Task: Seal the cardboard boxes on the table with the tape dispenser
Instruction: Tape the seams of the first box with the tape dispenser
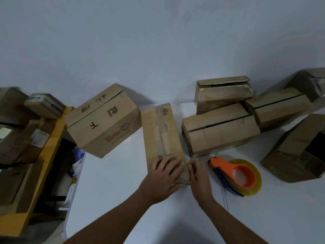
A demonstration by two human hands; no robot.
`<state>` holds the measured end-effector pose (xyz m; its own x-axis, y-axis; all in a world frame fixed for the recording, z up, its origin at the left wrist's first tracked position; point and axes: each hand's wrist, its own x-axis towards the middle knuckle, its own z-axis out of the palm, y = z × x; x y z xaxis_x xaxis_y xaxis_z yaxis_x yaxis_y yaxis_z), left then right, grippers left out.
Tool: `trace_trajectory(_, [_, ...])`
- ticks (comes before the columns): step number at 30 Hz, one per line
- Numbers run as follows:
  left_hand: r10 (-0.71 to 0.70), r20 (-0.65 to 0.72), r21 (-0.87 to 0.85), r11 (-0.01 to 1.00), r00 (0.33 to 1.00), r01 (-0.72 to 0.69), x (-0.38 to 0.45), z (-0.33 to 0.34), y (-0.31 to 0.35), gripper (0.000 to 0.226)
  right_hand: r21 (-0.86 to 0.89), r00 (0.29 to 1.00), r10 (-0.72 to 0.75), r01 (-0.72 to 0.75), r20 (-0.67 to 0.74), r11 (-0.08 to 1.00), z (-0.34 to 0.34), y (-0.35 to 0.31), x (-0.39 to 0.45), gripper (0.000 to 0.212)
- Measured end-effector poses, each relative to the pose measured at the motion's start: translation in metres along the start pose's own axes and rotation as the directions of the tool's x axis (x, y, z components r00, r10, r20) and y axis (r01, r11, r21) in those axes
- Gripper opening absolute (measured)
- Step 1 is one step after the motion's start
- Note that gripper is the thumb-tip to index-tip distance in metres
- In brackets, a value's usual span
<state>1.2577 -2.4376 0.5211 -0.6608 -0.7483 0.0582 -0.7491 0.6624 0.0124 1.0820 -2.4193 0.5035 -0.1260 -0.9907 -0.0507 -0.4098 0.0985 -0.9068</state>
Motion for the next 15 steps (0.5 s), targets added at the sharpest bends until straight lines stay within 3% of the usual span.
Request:
trace_trajectory(4, [0.007, 0.019, 0.004, 1.000, 1.000, -0.007, 0.000, 0.000, -0.001, 0.064, 0.024, 0.988, 0.156, -0.156, 0.018, 0.987, 0.005, 0.005, 0.005, 0.010])
trace_trajectory(9, [0.004, 0.035, -0.012, 1.000, 0.999, -0.004, 0.000, 0.001, -0.002, 0.064, -0.165, 0.936, 0.286, -0.255, 0.204, 0.953, 0.005, 0.016, 0.017, 0.026])
trace_trajectory(11, [0.001, 0.025, -0.014, 1.000, 1.000, 0.000, 0.000, 0.002, -0.003, 0.064, -0.073, 0.925, 0.330, -0.322, 0.189, 0.944, 0.000, 0.016, 0.009, 0.026])
trace_trajectory(13, [0.004, 0.009, -0.016, 1.000, 1.000, -0.004, 0.000, 0.003, -0.004, 0.065, 0.154, 0.911, 0.385, -0.406, 0.150, 0.901, -0.006, 0.011, -0.005, 0.032])
trace_trajectory(15, [0.010, 0.005, -0.012, 1.000, 1.000, -0.010, 0.000, 0.003, -0.003, 0.065, 0.275, 0.920, 0.328, -0.379, 0.215, 0.884, -0.010, -0.001, -0.016, 0.042])
